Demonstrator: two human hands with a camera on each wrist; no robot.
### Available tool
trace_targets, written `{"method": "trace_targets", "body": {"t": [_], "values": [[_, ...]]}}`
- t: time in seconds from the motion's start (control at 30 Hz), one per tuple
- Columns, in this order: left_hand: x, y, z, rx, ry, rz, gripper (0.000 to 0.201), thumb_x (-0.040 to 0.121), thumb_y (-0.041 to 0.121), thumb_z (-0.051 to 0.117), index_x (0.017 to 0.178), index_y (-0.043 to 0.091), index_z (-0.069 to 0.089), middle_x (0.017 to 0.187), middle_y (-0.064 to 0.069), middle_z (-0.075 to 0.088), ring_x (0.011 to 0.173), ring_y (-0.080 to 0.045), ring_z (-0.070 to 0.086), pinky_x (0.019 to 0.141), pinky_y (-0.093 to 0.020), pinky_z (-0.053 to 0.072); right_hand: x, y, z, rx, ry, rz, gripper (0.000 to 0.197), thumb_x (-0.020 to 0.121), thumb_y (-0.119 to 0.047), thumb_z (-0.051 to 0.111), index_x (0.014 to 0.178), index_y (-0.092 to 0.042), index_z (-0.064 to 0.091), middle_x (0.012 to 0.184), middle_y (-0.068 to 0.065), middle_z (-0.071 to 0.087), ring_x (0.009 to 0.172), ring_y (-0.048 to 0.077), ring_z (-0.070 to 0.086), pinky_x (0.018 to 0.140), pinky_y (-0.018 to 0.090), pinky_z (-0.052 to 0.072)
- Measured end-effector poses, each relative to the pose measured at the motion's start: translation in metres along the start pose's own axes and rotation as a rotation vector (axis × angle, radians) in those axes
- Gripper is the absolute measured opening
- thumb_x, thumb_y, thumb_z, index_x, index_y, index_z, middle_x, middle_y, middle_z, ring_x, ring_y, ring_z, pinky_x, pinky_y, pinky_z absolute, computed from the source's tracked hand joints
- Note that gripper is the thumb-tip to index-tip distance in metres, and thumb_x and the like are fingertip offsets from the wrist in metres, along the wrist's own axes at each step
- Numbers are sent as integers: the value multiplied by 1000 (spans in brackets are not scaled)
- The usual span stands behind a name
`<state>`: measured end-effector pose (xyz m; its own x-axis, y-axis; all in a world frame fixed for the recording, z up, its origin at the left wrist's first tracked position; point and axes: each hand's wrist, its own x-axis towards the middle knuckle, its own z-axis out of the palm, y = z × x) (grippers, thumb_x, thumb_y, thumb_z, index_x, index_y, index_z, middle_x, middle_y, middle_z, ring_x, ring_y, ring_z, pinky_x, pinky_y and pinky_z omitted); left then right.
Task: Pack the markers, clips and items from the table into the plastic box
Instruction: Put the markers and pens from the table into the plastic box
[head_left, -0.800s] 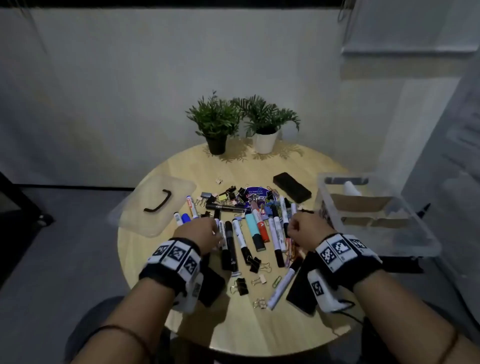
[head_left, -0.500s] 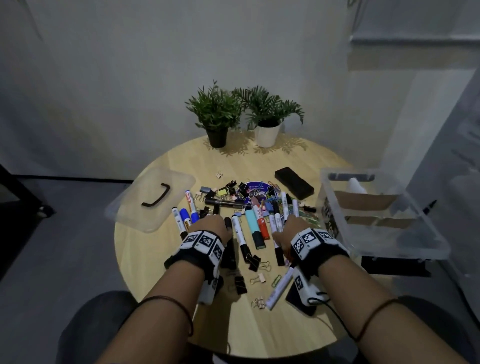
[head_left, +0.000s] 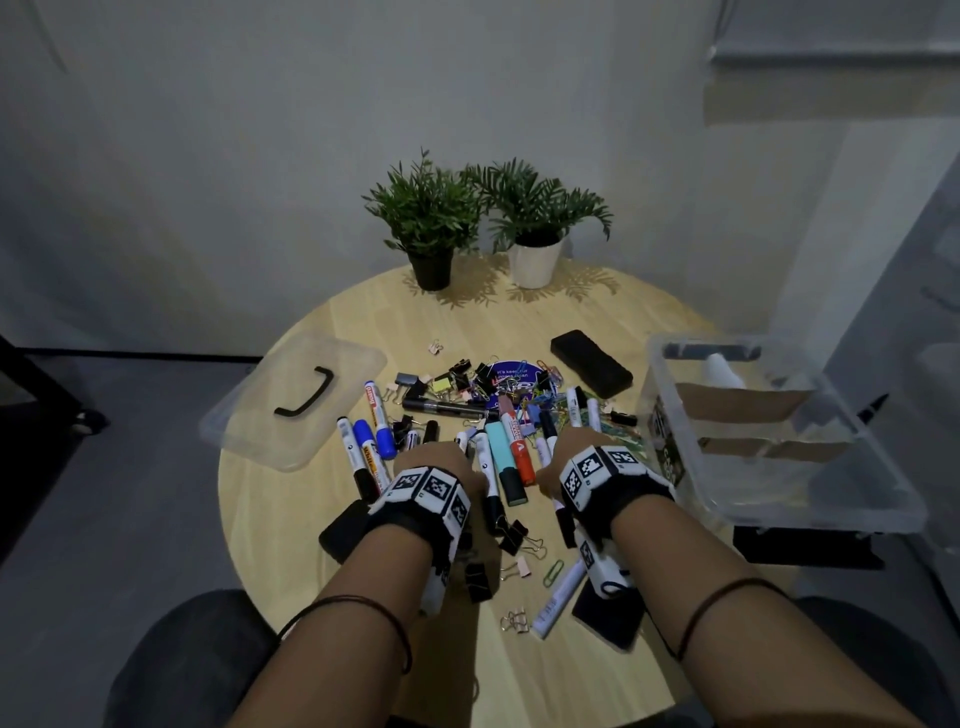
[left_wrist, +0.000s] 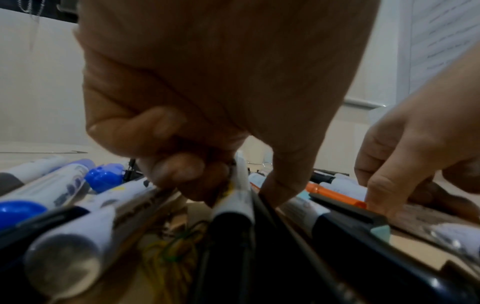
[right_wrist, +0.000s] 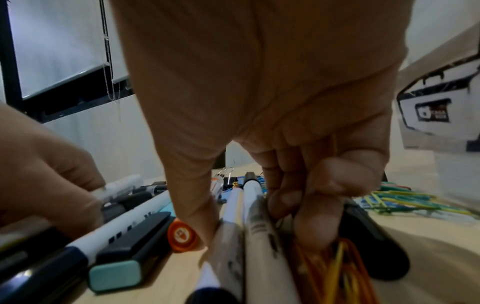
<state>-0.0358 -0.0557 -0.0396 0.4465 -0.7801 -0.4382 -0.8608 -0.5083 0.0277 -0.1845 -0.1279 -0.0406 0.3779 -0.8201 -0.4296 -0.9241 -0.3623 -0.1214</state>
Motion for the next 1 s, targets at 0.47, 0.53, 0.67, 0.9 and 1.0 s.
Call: {"method": "trace_targets", "body": {"t": [0.47,0.53,0.67,0.9,1.0], "values": [[2,-2,-9,-630,-9,-25,45,90,40,54,118,9,38,98,-8,57,92,-28,64,78,-36,53,-14,-12,-4,-107,-97,-68,29,92,-12,45,114,-11,64,113,13,62,101,29,61,85,38,46],[1,-1,-2,-599,16,-34,46,90,37,58,121,7,40,103,-10,58,96,-29,61,74,-34,49,-17,-12,-3,25,-71,-33,30,96,-11,40,116,-10,63,114,13,62,102,28,61,81,35,45],[1,1,7,-618,-4,-44,56,82,37,71,121,8,44,115,-11,59,104,-28,60,80,-36,50,-19,-15,-9,122,-37,-15,31,98,-8,36,123,-3,53,124,18,51,102,31,54,80,33,41],[-4,6,8,-503,-54,-71,46,79,40,72,106,7,54,93,-8,52,86,-24,57,77,-30,50,-32,-13,-22,497,140,72,44,98,-20,42,135,2,32,131,25,51,120,39,51,98,42,41],[-6,1,5,-556,-78,-87,35,84,35,67,100,6,56,92,-9,57,81,-22,60,78,-31,53,-38,-12,-23,626,134,49,45,96,-17,41,137,0,30,126,26,55,115,41,56,98,45,46]]}}
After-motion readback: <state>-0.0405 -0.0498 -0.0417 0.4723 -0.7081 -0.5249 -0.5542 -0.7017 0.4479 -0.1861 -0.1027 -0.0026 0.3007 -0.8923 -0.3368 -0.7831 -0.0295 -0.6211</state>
